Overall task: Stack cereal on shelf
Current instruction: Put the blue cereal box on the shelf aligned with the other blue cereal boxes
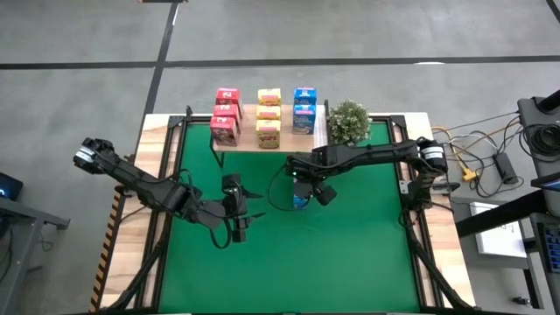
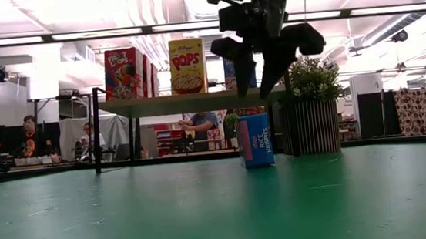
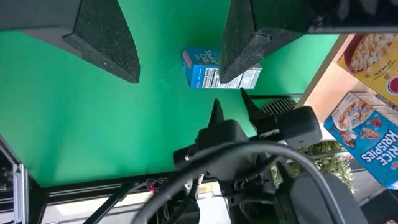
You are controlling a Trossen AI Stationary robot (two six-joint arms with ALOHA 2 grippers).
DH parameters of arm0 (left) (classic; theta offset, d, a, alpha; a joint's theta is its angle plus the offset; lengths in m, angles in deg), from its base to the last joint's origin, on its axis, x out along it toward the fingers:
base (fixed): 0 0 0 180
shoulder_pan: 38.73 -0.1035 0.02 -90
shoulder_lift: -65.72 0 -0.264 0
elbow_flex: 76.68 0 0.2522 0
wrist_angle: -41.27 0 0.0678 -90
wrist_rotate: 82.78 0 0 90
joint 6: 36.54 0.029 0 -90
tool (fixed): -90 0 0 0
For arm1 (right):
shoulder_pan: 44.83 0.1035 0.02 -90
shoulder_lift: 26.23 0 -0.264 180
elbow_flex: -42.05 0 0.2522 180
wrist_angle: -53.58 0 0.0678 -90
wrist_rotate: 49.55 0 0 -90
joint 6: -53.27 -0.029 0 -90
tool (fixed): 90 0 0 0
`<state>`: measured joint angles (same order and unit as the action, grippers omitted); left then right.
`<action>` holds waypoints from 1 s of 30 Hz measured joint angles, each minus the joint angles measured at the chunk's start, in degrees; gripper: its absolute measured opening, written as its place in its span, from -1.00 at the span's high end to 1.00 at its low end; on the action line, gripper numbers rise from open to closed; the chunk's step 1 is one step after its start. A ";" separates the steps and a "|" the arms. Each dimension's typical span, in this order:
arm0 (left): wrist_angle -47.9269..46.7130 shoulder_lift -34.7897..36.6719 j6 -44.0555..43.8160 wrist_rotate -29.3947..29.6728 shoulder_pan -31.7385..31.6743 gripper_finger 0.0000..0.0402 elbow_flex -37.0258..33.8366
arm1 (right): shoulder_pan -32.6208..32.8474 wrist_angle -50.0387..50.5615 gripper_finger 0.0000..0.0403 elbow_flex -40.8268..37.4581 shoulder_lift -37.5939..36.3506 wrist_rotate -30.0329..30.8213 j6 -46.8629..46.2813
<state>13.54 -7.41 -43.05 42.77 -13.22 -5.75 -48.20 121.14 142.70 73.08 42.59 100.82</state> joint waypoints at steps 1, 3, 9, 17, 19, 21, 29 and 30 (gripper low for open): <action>-0.05 0.09 0.01 0.00 0.01 -0.02 0.00 | 0.00 -0.01 -0.02 0.00 0.26 0.00 0.77; -0.12 0.18 0.01 0.02 0.02 -0.02 0.00 | 0.02 0.04 -0.16 0.00 0.63 0.04 3.32; -0.40 0.22 0.01 0.01 0.02 -0.02 0.00 | 0.45 -0.29 -0.45 -0.01 2.24 2.58 12.25; -0.65 0.22 0.69 0.02 0.02 -0.02 0.00 | 1.53 -2.32 -0.54 -0.04 5.18 4.03 18.91; -0.67 0.22 0.93 0.02 0.02 -0.02 0.02 | 1.79 -2.88 -0.54 -0.04 5.70 3.97 20.08; -0.63 0.22 1.21 0.03 0.02 -0.02 0.02 | 1.98 -3.39 -0.54 -0.04 6.29 3.95 20.90; -0.63 0.24 1.32 0.04 0.00 -0.02 0.02 | 2.04 -3.10 -0.53 -0.11 9.25 3.66 21.70; -0.61 0.24 1.30 0.04 0.00 -0.02 0.02 | 2.14 -3.09 -0.51 -0.11 9.33 3.60 21.70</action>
<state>12.94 -7.17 -41.75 42.81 -13.22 -5.73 -46.06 118.06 142.59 82.41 46.19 122.52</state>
